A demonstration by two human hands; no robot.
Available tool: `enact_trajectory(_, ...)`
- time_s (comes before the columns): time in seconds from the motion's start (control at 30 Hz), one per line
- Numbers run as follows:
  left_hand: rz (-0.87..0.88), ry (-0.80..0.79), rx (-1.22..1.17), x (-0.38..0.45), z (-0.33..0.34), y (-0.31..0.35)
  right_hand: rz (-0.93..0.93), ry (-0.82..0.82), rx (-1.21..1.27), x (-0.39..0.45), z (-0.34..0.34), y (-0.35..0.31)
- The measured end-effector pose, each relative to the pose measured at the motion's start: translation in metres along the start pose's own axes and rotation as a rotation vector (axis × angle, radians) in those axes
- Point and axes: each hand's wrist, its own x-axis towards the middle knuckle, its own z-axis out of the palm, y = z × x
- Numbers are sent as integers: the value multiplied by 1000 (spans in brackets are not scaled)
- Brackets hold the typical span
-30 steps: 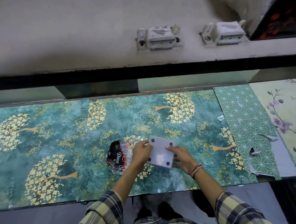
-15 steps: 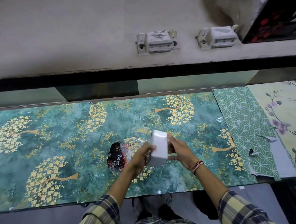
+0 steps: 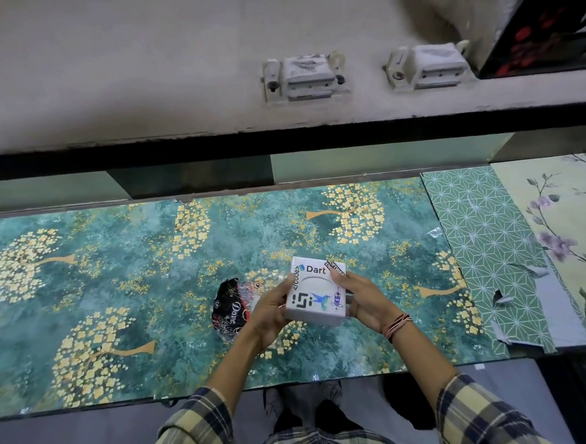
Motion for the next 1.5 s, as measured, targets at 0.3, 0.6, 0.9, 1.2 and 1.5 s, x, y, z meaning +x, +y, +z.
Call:
enact_trajectory(0.3,-55,142,147,12,6,-17,41,73,-60,12,-5,5)
enact_trajectory(0.6,-34,178,358,21,-2,-30,-9,163,-307,39,6,26)
enact_trajectory(0.9,22,248,503,25,-6,-34,-82,311,-593,43,9,30)
enact_trajectory(1.2,72,886,1192,23,-64,2,-225,581,-796,37,25,22)
enact_trajectory(1.5,361,843,655,2,-104,48,-275,269,-557,1,74,-5)
